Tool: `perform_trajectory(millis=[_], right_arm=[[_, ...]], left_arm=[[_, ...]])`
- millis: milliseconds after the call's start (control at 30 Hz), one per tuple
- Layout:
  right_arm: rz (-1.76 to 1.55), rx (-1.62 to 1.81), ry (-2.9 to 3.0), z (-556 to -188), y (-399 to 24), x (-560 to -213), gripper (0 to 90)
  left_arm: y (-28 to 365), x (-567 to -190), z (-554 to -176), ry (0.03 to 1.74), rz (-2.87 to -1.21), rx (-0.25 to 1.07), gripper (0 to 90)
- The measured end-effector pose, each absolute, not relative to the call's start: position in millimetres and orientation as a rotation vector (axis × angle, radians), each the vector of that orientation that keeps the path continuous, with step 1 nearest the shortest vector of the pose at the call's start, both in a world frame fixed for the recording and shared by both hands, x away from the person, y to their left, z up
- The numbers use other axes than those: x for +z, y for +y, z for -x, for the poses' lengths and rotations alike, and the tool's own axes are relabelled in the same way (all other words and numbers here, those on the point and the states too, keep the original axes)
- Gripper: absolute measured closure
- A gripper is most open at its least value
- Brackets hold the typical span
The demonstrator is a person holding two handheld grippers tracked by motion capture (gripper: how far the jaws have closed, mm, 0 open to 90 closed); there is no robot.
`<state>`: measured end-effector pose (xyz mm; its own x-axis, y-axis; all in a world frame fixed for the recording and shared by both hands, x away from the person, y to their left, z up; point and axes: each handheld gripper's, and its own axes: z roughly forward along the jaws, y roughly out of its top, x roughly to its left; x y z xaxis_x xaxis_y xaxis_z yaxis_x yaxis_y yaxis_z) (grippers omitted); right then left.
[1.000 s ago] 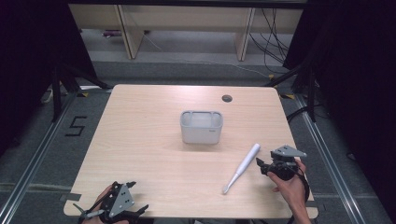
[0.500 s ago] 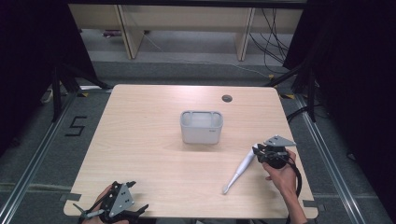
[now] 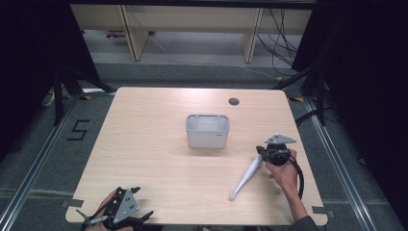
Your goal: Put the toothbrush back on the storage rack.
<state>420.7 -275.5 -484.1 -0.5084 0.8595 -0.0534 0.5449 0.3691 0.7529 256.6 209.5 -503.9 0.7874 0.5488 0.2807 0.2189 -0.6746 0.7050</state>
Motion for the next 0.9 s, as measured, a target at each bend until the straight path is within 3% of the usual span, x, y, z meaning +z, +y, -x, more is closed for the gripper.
perform_trajectory(millis=[900], right_arm=[[-1.257, 0.834, 2.277, -423.3, -278.6, -491.7, 90.0]], left_arm=[[206.7, -506.4, -255.5, 0.576, -2.276, 0.621, 15.0]])
